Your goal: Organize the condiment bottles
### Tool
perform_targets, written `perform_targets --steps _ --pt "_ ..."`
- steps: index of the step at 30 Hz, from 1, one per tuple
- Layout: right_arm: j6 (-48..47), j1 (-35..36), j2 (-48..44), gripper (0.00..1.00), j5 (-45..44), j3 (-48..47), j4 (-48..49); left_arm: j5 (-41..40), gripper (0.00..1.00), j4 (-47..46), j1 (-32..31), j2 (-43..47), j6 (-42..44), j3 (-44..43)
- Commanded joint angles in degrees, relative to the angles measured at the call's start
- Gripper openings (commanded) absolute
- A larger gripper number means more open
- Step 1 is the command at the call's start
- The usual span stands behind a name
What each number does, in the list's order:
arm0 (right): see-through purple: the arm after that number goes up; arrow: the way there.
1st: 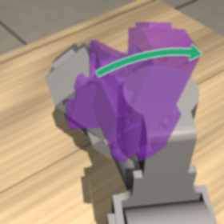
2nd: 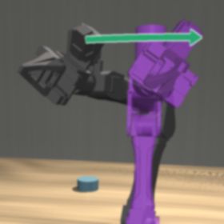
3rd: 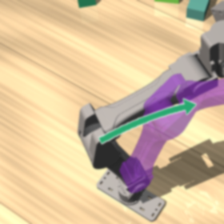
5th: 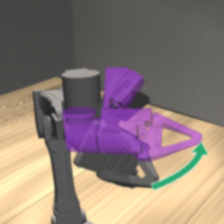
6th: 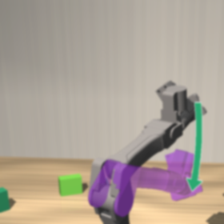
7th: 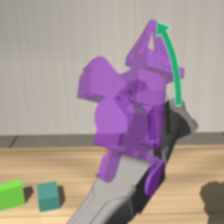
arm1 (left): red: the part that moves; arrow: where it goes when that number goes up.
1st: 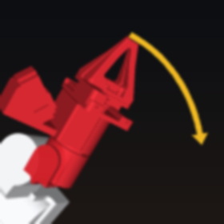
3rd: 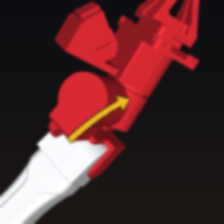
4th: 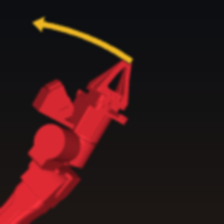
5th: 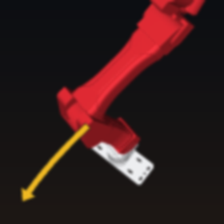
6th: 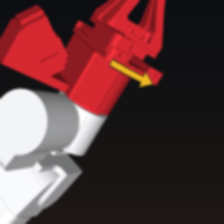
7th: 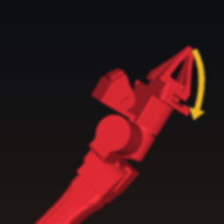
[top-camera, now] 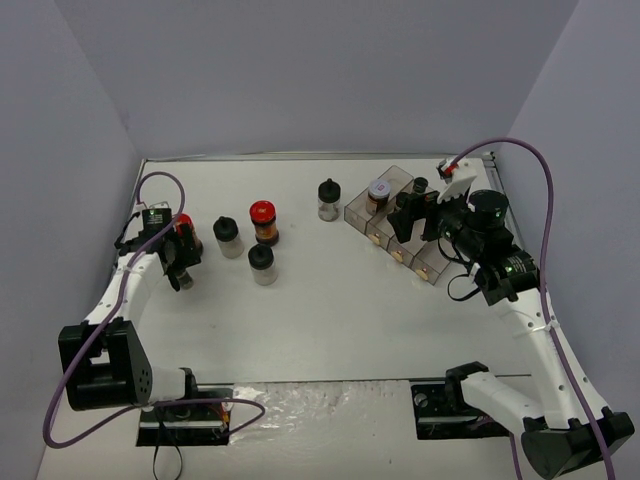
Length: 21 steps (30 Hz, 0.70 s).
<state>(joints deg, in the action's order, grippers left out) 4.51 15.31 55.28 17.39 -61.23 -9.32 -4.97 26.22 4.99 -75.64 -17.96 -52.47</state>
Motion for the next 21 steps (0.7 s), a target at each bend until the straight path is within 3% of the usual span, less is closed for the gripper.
perform_targets --steps 1,4,11,15,21 --pt "-0.3 -0.3 -1.0 1.00 0.9 -0.4 2.7 0.5 0.67 -2.5 0.5 1.4 0.7 -0.8" --pt "-0.2 -0.4 -1.2 1.00 0.8 -0.3 2.5 0.8 0.59 -2.9 0.5 2.6 0.9 0.3" --pt "0.3 -0.3 -2.2 1.00 0.8 0.3 2.4 2.0 0.16 -1.4 0.5 3.8 2.1 0.2" --pt "0.3 -0.3 -2.9 1.00 0.8 0.4 2.1 3.7 0.01 1.3 0.3 5.0 2.0 -1.1" --pt "0.1 -0.4 -3.5 1.00 0.5 -0.6 0.9 7.7 0.00 11.2 -4.4 10.4 -1.1 -5.1"
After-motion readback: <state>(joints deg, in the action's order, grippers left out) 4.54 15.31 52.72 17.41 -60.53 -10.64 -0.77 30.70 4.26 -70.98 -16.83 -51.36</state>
